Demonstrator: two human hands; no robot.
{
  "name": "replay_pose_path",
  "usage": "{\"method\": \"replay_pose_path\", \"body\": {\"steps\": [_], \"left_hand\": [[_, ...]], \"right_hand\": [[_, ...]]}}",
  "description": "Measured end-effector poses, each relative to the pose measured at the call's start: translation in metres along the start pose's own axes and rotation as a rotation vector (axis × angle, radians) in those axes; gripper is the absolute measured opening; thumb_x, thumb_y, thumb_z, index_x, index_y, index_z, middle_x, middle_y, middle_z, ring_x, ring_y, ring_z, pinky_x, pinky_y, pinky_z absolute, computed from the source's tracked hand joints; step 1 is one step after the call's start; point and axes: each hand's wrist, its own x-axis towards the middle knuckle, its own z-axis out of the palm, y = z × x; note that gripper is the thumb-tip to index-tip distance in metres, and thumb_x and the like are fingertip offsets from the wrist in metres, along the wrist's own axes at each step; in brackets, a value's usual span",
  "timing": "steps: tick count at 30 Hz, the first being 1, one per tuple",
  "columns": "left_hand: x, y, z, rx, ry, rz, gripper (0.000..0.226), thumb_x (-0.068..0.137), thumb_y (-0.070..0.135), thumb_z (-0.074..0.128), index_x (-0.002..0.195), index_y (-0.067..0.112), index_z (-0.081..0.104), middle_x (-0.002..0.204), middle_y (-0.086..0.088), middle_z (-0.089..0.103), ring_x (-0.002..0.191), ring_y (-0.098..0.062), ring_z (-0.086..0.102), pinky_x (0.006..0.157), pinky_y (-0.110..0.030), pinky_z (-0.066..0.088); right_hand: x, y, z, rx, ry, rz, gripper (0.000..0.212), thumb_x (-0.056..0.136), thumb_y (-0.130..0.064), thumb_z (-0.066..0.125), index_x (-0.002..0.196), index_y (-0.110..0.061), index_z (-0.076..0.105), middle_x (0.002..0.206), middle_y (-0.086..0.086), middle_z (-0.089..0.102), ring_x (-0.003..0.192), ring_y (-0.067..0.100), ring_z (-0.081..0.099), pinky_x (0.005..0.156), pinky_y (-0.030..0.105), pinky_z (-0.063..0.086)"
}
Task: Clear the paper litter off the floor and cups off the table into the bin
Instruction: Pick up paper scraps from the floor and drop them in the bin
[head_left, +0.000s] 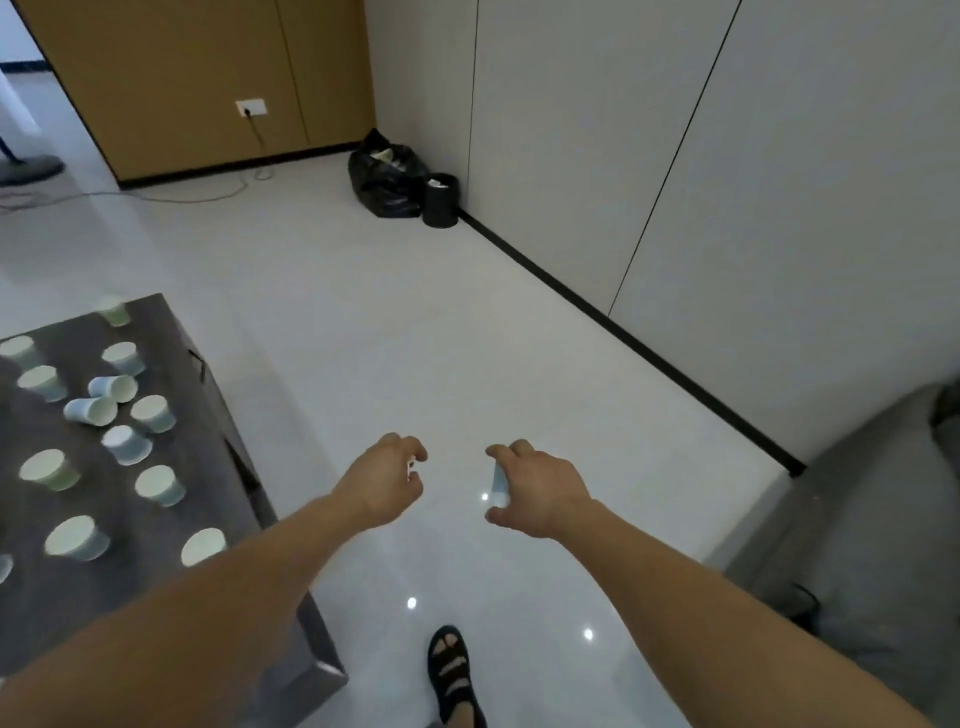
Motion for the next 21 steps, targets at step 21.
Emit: {"method": "replay_pose_path", "body": {"steps": [21], "left_hand": [[0.513,0.053,-0.082,0.059,-0.061,0.001,0.032,0.091,0.021,0.050,0.122,0.023,0.055,0.122,0.001,0.051,0.109,-0.015,0.056,0.090,-0.024,0.045]], "right_hand": [[0.450,0.228,-0.177,-0.054,-0.005,-0.018,0.080,0.080,-0.051,0.067,0.146,-0.027,0.030,0.134,0.003,0.046,0.112,0.026,0.056,0.087,0.036,0.049]]}}
